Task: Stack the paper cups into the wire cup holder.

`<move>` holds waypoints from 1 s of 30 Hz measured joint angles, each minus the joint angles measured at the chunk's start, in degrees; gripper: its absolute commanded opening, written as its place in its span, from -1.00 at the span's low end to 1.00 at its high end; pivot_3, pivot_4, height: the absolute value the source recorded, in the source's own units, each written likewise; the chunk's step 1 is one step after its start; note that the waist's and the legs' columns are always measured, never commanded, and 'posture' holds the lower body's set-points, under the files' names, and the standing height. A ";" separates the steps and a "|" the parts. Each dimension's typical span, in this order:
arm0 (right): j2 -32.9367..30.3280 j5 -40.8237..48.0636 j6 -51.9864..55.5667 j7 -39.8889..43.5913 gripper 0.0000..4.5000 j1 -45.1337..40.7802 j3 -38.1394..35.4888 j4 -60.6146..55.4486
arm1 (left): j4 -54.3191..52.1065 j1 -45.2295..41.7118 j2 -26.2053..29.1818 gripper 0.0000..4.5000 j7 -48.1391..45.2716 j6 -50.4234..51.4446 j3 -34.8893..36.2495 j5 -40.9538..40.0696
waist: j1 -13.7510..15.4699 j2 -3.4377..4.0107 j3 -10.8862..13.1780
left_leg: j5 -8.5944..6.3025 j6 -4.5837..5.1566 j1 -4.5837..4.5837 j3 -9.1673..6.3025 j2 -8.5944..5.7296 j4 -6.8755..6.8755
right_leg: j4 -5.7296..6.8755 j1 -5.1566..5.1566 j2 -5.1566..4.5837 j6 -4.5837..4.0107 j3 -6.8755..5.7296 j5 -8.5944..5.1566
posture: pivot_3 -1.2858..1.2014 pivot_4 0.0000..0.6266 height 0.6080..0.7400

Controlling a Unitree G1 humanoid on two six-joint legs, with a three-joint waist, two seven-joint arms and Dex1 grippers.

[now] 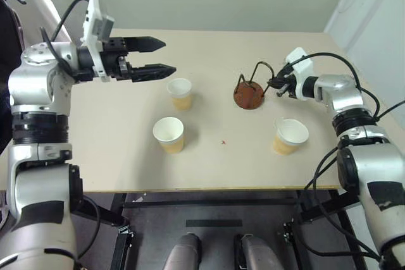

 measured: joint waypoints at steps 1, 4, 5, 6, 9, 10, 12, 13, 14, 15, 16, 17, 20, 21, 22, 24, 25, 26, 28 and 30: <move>0.00 -0.16 0.09 -0.18 -0.99 0.01 -0.01 0.03 | 0.09 0.00 0.02 1.00 -0.02 -0.01 0.00 0.07 | 0.04 0.00 0.00 | 0.00 0.00 -0.01 0.00 0.00 0.00 | 0.00 0.00 0.00 -0.02 0.00 -0.01 | 0.03 -0.52 1.00; 0.01 -0.31 0.47 -0.20 -0.99 0.01 -0.03 0.02 | 0.10 0.00 0.01 1.00 -0.10 -0.10 0.00 0.14 | 0.01 0.00 0.00 | 0.00 -0.01 -0.01 0.00 0.00 0.00 | 0.00 0.00 0.00 -0.03 0.00 0.00 | 0.03 -0.52 1.00; 0.00 -0.28 0.73 0.00 -0.99 0.01 -0.05 -0.02 | 0.10 0.00 0.01 1.00 -0.14 -0.10 0.00 0.14 | -0.01 0.00 0.00 | 0.00 -0.01 0.00 0.00 0.00 0.00 | 0.00 0.00 0.00 -0.03 0.00 0.00 | 0.03 -0.52 1.00; 0.00 -0.26 1.03 0.31 -0.99 0.01 -0.10 -0.14 | 0.10 0.00 0.01 1.00 -0.17 -0.11 0.00 0.16 | -0.03 0.00 0.00 | 0.00 -0.01 0.01 0.00 0.00 -0.01 | 0.00 0.00 0.00 -0.03 0.00 0.00 | 0.03 -0.52 1.00; -0.28 0.26 3.20 3.39 -0.99 0.66 -0.14 -2.48 | 0.09 0.01 0.15 1.00 -0.54 -0.10 -0.01 0.25 | -0.14 0.00 0.00 | 0.00 -0.03 0.01 0.00 0.01 -0.02 | 0.00 -0.01 0.01 -0.04 -0.01 -0.01 | 0.03 -0.52 1.00; -0.33 0.56 4.44 5.14 -0.99 1.34 -0.14 -4.10 | 0.09 0.01 0.28 1.00 -0.96 -0.10 -0.03 0.28 | -0.19 0.00 0.00 | 0.00 -0.03 0.01 0.01 0.01 -0.03 | 0.00 -0.01 0.01 -0.05 -0.01 -0.01 | 0.03 -0.52 1.00; -0.43 1.33 6.77 7.77 -0.99 2.86 -0.08 -7.81 | 0.08 0.02 0.52 1.00 -1.47 -0.08 -0.21 0.32 | -0.22 0.00 0.00 | 0.01 -0.05 0.01 0.01 0.02 -0.05 | 0.00 -0.02 0.01 -0.07 -0.01 -0.03 | 0.03 -0.52 1.00; -0.68 1.79 9.02 9.44 -0.99 4.20 -0.02 -11.32 | 0.03 0.03 0.63 1.00 -1.85 -0.04 -0.38 0.33 | -0.20 0.00 0.00 | 0.02 -0.06 -0.01 0.00 0.01 -0.07 | -0.01 -0.04 0.01 -0.08 -0.02 -0.03 | 0.03 -0.52 1.00; -0.79 2.31 10.84 10.82 -0.99 5.23 0.12 -14.01 | 0.03 0.11 0.81 1.00 -2.32 0.02 -0.53 0.34 | -0.19 0.00 0.00 | 0.02 -0.07 -0.01 0.00 0.02 -0.08 | -0.01 -0.04 0.01 -0.09 -0.03 -0.03 | 0.03 -0.52 1.00; -1.05 2.74 12.78 12.12 -0.99 6.48 0.26 -17.04 | 0.00 0.18 0.88 1.00 -2.66 0.04 -0.70 0.34 | -0.16 0.00 0.00 | 0.02 -0.07 -0.02 0.00 0.01 -0.09 | -0.02 -0.04 0.01 -0.09 -0.04 -0.04 | 0.03 -0.52 1.00; -1.45 3.18 15.14 13.07 -0.99 8.07 0.45 -21.02 | -0.04 0.26 0.90 1.00 -2.93 0.07 -0.93 0.34 | -0.11 0.00 0.00 | 0.02 -0.08 -0.03 0.00 0.02 -0.10 | -0.03 -0.04 0.01 -0.09 -0.05 -0.04 | 0.03 -0.52 1.00; -1.89 3.73 17.64 14.03 -0.99 9.73 0.62 -25.31 | -0.04 0.43 0.93 1.00 -3.36 0.12 -1.10 0.35 | -0.09 0.00 0.00 | 0.03 -0.09 -0.04 -0.01 0.01 -0.09 | -0.04 -0.04 0.01 -0.09 -0.06 -0.04 | 0.03 -0.52 1.00; -3.11 4.93 23.61 15.52 -0.99 13.11 1.20 -35.02 | -0.47 1.16 0.99 1.00 -4.87 0.43 -2.10 0.35 | -0.11 0.00 0.00 | 0.04 -0.11 -0.04 0.00 0.01 -0.09 | -0.05 -0.04 0.01 -0.09 -0.05 -0.04 | 0.03 -0.52 1.00; -3.46 5.35 25.20 15.99 -0.99 13.86 1.33 -37.81 | -0.72 1.55 1.00 1.00 -5.36 0.56 -2.57 0.36 | -0.15 0.00 0.00 | 0.05 -0.12 -0.04 0.00 0.01 -0.09 | -0.04 -0.05 0.01 -0.09 -0.05 -0.04 | 0.03 -0.52 1.00; -3.91 5.82 26.96 16.36 -0.99 14.53 1.53 -40.90 | -1.08 1.92 1.00 1.00 -5.91 0.66 -3.33 0.38 | -0.16 0.00 0.00 | 0.07 -0.14 -0.04 0.00 0.01 -0.09 | -0.04 -0.05 0.02 -0.09 -0.05 -0.04 | 0.03 -0.52 1.00; -4.48 6.34 29.17 16.76 -0.99 14.74 1.83 -44.98 | -1.73 2.40 1.01 1.00 -6.88 0.98 -4.28 0.39 | -0.22 0.00 0.00 | 0.11 -0.19 -0.01 -0.01 0.02 -0.09 | 0.01 -0.06 0.02 -0.10 -0.05 -0.04 | 0.03 -0.52 1.00; -4.90 6.59 30.09 16.87 -0.99 14.97 2.02 -47.22 | -2.94 3.02 1.25 1.00 -7.65 1.44 -4.72 0.32 | -0.24 0.00 0.00 | 0.12 -0.19 0.00 -0.01 0.02 -0.09 | 0.01 -0.06 0.02 -0.13 -0.05 -0.06 | 0.03 -0.52 1.00; -5.43 6.97 30.94 16.98 -0.99 15.31 2.27 -49.31 | -4.42 3.84 1.47 1.00 -8.20 1.98 -5.23 0.24 | -0.24 0.00 0.00 | 0.12 -0.18 0.02 -0.02 0.02 -0.09 | 0.03 -0.05 0.02 -0.17 -0.05 -0.09 | 0.03 -0.52 1.00; -6.29 7.39 32.29 17.25 -0.99 16.07 2.95 -52.75 | -6.60 5.28 1.53 1.00 -9.02 3.54 -5.69 -0.04 | -0.23 0.00 0.00 | 0.14 -0.17 0.02 -0.02 0.02 -0.09 | 0.04 -0.04 0.03 -0.20 -0.05 -0.11 | 0.03 -0.52 1.00; -6.84 7.99 33.62 17.66 -0.99 17.02 3.39 -55.26 | -8.63 6.59 1.61 1.00 -9.16 5.35 -5.98 -0.56 | -0.23 0.00 0.00 | 0.14 -0.17 0.02 -0.02 0.02 -0.06 | 0.05 -0.03 0.03 -0.20 -0.05 -0.10 | 0.03 -0.52 1.00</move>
